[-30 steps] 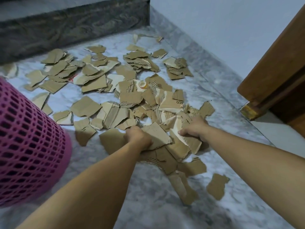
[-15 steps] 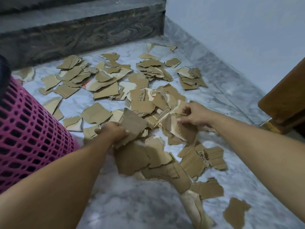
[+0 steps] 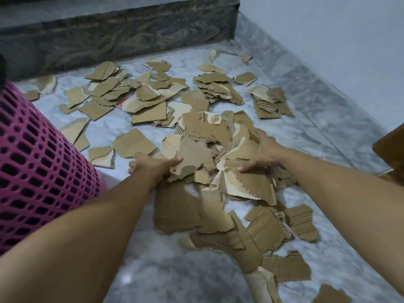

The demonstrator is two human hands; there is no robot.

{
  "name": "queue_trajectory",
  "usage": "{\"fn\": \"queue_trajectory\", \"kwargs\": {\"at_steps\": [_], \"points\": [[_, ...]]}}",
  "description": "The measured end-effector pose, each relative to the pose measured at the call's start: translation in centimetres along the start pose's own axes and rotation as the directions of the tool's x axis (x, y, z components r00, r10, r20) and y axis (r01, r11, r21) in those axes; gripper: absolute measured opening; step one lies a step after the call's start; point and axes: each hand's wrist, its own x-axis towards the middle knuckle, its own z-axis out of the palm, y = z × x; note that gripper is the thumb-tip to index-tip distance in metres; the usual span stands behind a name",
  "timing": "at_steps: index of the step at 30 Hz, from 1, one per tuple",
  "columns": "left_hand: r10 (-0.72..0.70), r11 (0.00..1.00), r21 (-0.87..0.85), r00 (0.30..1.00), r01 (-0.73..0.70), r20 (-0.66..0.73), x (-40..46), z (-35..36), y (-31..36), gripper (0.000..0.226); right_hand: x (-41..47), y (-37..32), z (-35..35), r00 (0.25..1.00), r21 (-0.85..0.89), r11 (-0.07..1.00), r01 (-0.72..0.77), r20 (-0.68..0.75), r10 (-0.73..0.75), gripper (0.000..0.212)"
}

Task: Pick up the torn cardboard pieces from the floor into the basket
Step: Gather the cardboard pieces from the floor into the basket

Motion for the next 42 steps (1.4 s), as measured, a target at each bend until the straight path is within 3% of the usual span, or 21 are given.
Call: {"fn": "queue_trajectory", "kwargs": {"at_steps": [2, 5, 7, 13, 17, 19, 23, 27, 30, 34, 36, 38, 42], "points": [[0.032, 0.99, -0.137, 0.998, -0.025, 0.049, -1.1, 0.8, 0.8, 0.129, 0.0, -0.3, 0.4, 1.0, 0.042, 0.999, 0.02, -0.009, -0.02, 0.142], [0.012, 0.968, -0.246, 0.973, 0.046, 0.231, -3.4, 1.1, 1.7, 0.062, -0.9, -0.8, 0.5, 0.999, 0.17, 0.985, 0.038, -0.023, -0.035, 0.109], [-0.007, 0.96, -0.267, 0.962, 0.083, 0.274, -4.1, 1.3, 1.8, 0.049, -1.5, -1.0, 0.6, 1.0, 0.254, 0.967, 0.011, -0.022, -0.005, 0.085], [-0.036, 0.974, -0.197, 0.94, 0.109, 0.34, -4.9, -1.2, 2.4, 0.057, -3.1, -0.9, -0.1, 0.987, 0.644, 0.748, -0.16, 0.102, 0.124, 0.063], [0.076, 0.986, -0.163, 0.945, -0.024, 0.318, -6.3, -4.3, 4.8, 0.043, -4.8, -2.7, -2.7, 0.987, 0.585, 0.797, -0.15, 0.132, 0.089, 0.035], [0.128, 0.983, -0.162, 0.951, -0.085, 0.283, -7.1, -6.3, 6.6, 0.037, -5.7, -4.0, -4.4, 0.99, 0.544, 0.831, -0.117, 0.129, 0.055, 0.035], [0.24, 0.963, -0.186, 0.934, -0.195, 0.263, -9.1, -11.4, 10.8, 0.051, -8.7, -8.2, -8.4, 0.998, 0.474, 0.88, -0.01, 0.053, -0.017, 0.047], [0.339, 0.933, -0.203, 0.912, -0.296, 0.232, -12.0, -17.3, 14.9, 0.051, -11.8, -14.3, -12.3, 0.993, 0.47, 0.879, 0.076, 0.04, -0.107, 0.032], [0.38, 0.917, -0.21, 0.905, -0.34, 0.194, -13.3, -22.7, 16.7, 0.062, -13.8, -19.5, -14.3, 0.987, 0.464, 0.874, 0.144, -0.001, -0.162, 0.037], [0.403, 0.902, -0.207, 0.911, -0.379, 0.085, -13.8, -30.6, 16.4, 0.057, -15.7, -27.5, -14.4, 0.971, 0.492, 0.846, 0.203, 0.009, -0.238, 0.034], [0.403, 0.9, -0.194, 0.915, -0.391, 0.028, -13.5, -34.3, 15.1, 0.05, -16.5, -31.5, -13.3, 0.957, 0.509, 0.835, 0.211, 0.066, -0.282, 0.021], [0.368, 0.915, -0.175, 0.93, -0.365, -0.013, -12.7, -38.2, 13.1, 0.051, -17.3, -35.5, -11.7, 0.937, 0.515, 0.831, 0.212, 0.136, -0.323, 0.014], [0.24, 0.956, -0.17, 0.971, -0.24, -0.021, -10.0, -44.7, 7.7, 0.066, -19.9, -42.6, -6.9, 0.903, 0.469, 0.848, 0.245, 0.208, -0.376, 0.019]]}}
